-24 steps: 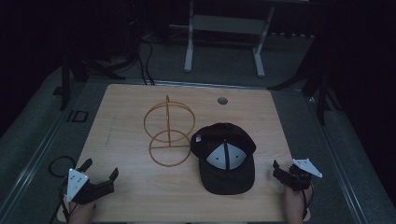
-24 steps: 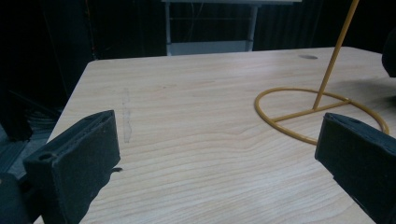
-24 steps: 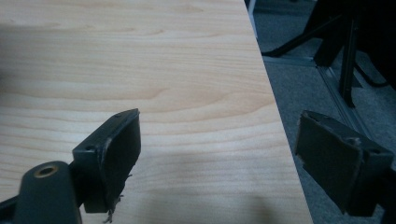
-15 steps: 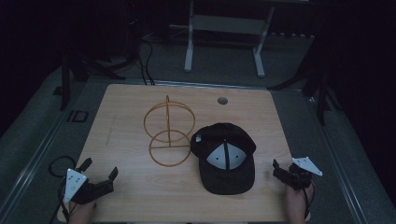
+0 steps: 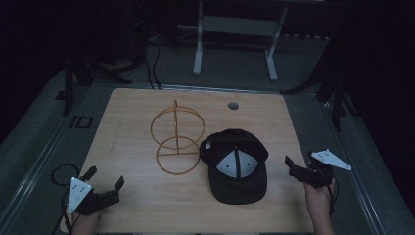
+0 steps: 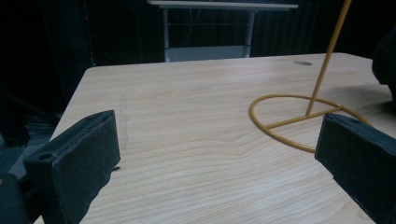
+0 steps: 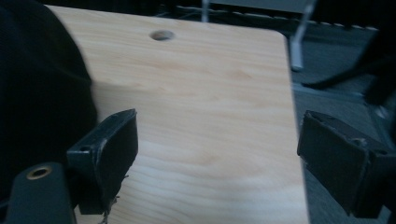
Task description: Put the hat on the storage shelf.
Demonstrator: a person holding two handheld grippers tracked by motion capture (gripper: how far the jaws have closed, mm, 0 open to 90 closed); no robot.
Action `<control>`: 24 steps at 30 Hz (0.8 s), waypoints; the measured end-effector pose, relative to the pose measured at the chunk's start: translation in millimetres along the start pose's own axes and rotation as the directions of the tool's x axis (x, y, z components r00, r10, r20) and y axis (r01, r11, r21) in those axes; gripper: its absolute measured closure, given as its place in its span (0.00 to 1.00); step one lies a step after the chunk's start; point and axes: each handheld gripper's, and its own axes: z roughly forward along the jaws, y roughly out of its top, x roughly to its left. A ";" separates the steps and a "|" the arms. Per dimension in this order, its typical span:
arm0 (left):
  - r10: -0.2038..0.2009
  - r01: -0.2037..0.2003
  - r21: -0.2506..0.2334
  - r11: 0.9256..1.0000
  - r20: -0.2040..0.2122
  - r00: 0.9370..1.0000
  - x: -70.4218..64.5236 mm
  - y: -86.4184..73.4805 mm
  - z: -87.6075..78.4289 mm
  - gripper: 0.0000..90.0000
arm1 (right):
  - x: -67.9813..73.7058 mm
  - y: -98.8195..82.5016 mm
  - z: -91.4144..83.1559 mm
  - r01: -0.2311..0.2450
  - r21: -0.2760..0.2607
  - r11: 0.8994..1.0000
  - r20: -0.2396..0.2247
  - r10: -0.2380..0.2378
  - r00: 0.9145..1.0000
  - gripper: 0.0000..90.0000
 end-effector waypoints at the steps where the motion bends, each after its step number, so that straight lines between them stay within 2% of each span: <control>1: -0.002 0.002 0.005 1.000 0.007 1.000 -1.5 0.9 -0.3 0.01 | 2.8 4.9 -1.0 0.008 -0.010 1.000 -0.022 -0.008 1.000 0.14; 4: -0.012 0.011 0.015 1.000 0.019 1.000 -2.2 1.3 -0.1 0.01 | 10.5 14.6 -3.4 0.030 -0.032 0.999 -0.044 -0.031 0.999 0.14; 5: -0.011 0.011 0.027 1.000 0.017 1.000 -3.0 1.1 0.5 0.01 | 18.5 24.3 -5.2 0.042 -0.042 0.998 -0.087 -0.045 0.995 0.14; 8: -0.001 0.002 0.042 0.999 -0.009 1.000 -4.2 1.8 0.1 0.01 | 31.1 36.5 -5.5 0.063 -0.053 0.997 -0.121 -0.069 0.990 0.14; 9: -0.003 0.003 0.040 0.999 -0.010 1.000 -4.2 1.5 -0.1 0.01 | 36.4 39.8 -4.8 0.081 -0.050 0.995 -0.123 -0.087 0.989 0.14; 12: 0.006 -0.005 0.047 0.999 -0.013 1.000 -4.4 0.9 -0.2 0.01 | 41.7 42.7 -4.2 0.089 -0.055 0.994 -0.137 -0.096 0.986 0.14; 13: 0.004 -0.003 0.054 0.999 -0.011 1.000 -4.1 0.9 0.0 0.01 | 59.0 50.1 1.9 0.128 -0.057 0.990 -0.188 -0.136 0.973 0.13; 14: -0.003 0.003 0.060 0.998 -0.008 1.000 -4.2 1.0 0.3 0.01 | 63.5 51.4 4.6 0.148 -0.059 0.987 -0.210 -0.157 0.965 0.12; 15: -0.003 0.003 0.060 0.998 -0.008 1.000 -4.2 1.0 0.3 0.01 | 63.5 51.4 4.6 0.148 -0.059 0.987 -0.210 -0.157 0.965 0.12; 17: -0.004 0.004 0.067 0.998 -0.008 1.000 -4.5 1.0 0.4 0.01 | 70.8 52.9 10.6 0.155 -0.069 0.986 -0.253 -0.167 0.953 0.12; 19: -0.006 0.006 0.080 0.997 -0.007 1.000 -4.9 1.5 0.4 0.01 | 79.2 54.1 20.5 0.192 -0.046 0.980 -0.232 -0.197 0.952 0.13; 21: -0.008 0.009 0.080 0.997 -0.004 1.000 -5.3 1.7 0.3 0.01 | 82.6 54.3 27.5 0.208 -0.031 0.978 -0.220 -0.210 0.953 0.15; 23: -0.013 0.013 0.079 0.997 0.001 1.000 -5.4 2.1 0.2 0.01 | 86.3 54.3 35.8 0.234 -0.005 0.972 -0.201 -0.231 0.952 0.21; 24: -0.013 0.013 0.082 0.997 0.000 1.000 -5.5 2.3 0.2 0.01 | 88.0 54.2 41.4 0.245 0.025 0.969 -0.204 -0.235 0.950 0.26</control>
